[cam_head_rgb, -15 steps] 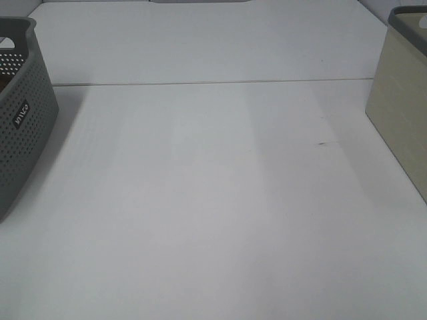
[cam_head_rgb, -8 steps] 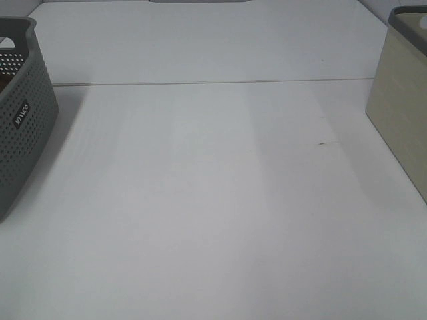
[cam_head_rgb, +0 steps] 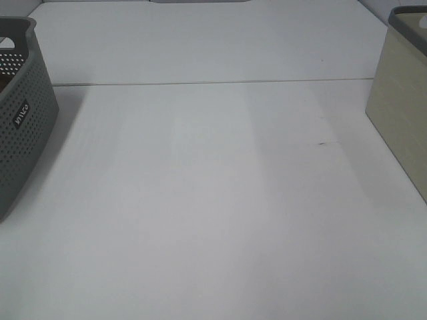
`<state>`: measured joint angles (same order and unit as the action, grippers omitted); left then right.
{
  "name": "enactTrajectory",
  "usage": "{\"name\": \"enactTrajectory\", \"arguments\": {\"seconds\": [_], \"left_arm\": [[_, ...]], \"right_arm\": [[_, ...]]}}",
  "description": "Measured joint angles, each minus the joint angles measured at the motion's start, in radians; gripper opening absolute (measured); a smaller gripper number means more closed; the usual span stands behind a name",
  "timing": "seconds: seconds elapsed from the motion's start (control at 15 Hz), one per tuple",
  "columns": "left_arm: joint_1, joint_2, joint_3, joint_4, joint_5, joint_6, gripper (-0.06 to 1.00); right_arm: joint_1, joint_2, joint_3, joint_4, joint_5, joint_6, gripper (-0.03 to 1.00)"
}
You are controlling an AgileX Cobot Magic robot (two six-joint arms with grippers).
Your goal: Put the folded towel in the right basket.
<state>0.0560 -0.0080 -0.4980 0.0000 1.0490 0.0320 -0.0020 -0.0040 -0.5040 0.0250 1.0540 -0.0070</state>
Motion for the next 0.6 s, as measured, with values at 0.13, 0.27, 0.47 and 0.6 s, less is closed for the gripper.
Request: {"name": "enactTrajectory", "arguments": {"seconds": [0.13, 0.27, 0.47, 0.6], "left_arm": [[0.000, 0.000, 0.000, 0.000, 0.000, 0.000, 0.98], [0.000, 0.000, 0.000, 0.000, 0.000, 0.000, 0.98], [0.000, 0.000, 0.000, 0.000, 0.000, 0.000, 0.98], [0.000, 0.000, 0.000, 0.000, 0.000, 0.000, 0.98]], "right_arm": [[0.000, 0.000, 0.000, 0.001, 0.000, 0.000, 0.98], [0.000, 0.000, 0.000, 0.002, 0.000, 0.000, 0.98], [-0.001, 0.000, 0.000, 0.002, 0.000, 0.000, 0.98], [-0.005, 0.000, 0.000, 0.002, 0.000, 0.000, 0.98]]}}
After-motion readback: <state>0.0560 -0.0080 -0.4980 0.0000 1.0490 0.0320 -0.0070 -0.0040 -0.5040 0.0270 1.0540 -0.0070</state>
